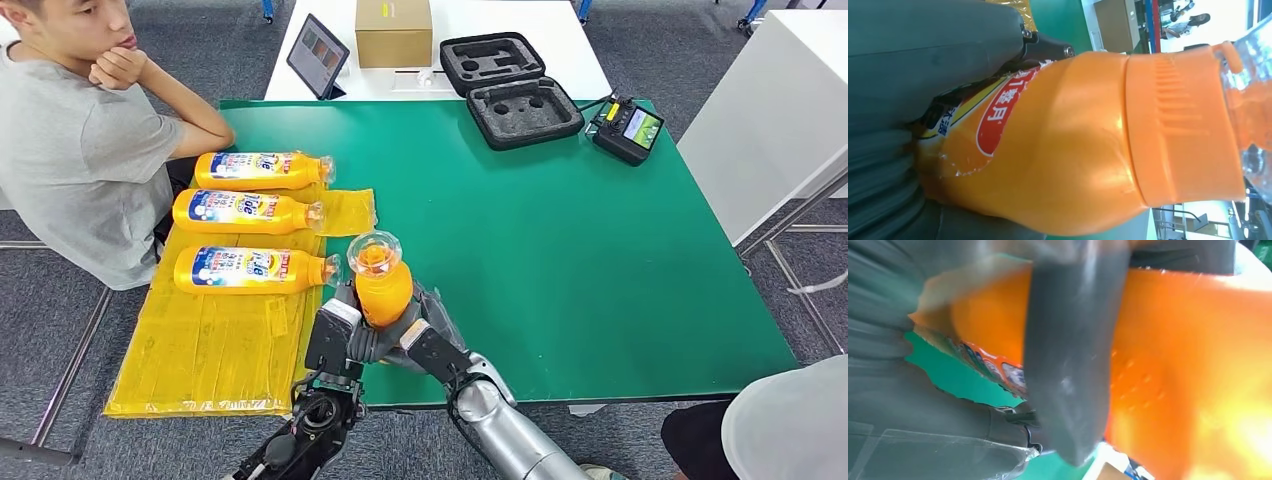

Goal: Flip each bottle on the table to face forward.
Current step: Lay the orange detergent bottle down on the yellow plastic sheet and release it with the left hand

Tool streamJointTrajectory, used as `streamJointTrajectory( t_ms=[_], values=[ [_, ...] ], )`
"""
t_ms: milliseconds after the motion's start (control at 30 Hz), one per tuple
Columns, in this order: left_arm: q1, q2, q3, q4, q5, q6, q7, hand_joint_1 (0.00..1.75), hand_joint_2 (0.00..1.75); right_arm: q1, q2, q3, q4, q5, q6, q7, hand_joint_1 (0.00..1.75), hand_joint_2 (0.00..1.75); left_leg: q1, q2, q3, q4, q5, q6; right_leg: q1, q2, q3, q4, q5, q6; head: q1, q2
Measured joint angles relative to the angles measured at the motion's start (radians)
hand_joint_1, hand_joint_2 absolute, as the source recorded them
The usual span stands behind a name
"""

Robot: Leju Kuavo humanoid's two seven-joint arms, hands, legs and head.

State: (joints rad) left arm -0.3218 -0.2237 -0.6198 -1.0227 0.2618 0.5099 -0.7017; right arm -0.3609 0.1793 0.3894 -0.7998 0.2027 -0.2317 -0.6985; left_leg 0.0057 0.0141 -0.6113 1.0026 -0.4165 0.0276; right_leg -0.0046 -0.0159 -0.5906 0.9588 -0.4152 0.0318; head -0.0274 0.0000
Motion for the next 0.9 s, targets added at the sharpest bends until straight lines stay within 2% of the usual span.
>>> streamJointTrajectory(
  t_ms=[167, 333, 767, 900],
  values=[
    [0.001, 0.002, 0.023, -0.008, 0.007, 0.008, 0.001, 1.75, 1.75, 0.034, -0.005, -0.003, -0.020, -0.048, 0.074, -0.002, 0.00, 1.75, 0.000, 0.000, 0.000, 0.000, 0.000, 0.000, 0.000, 0.000, 0.000, 0.000, 0.000, 0.000, 0.000, 0.000],
    [0.008, 0.010, 0.062, -0.045, 0.006, 0.020, 0.000, 1.75, 1.75, 0.076, -0.014, -0.003, -0.072, -0.022, 0.033, -0.001, 0.00, 1.75, 0.000, 0.000, -0.001, 0.000, 0.000, 0.000, 0.000, 0.000, 0.000, 0.000, 0.000, 0.000, 0.000, 0.000],
    [0.024, 0.027, 0.100, -0.104, 0.014, 0.009, 0.000, 1.75, 1.75, 0.149, -0.034, 0.003, -0.146, -0.027, 0.042, -0.001, 0.00, 1.75, 0.000, 0.000, -0.001, 0.000, 0.000, 0.000, 0.000, 0.000, 0.000, 0.000, 0.000, 0.000, 0.000, 0.000],
    [0.024, 0.034, 0.102, -0.124, -0.050, 0.049, 0.000, 1.75, 1.75, 0.164, -0.038, 0.003, -0.162, -0.025, 0.041, -0.001, 0.00, 1.75, 0.000, 0.000, -0.001, 0.000, 0.000, 0.000, 0.000, 0.000, 0.000, 0.000, 0.000, 0.000, 0.000, 0.000]
  ],
)
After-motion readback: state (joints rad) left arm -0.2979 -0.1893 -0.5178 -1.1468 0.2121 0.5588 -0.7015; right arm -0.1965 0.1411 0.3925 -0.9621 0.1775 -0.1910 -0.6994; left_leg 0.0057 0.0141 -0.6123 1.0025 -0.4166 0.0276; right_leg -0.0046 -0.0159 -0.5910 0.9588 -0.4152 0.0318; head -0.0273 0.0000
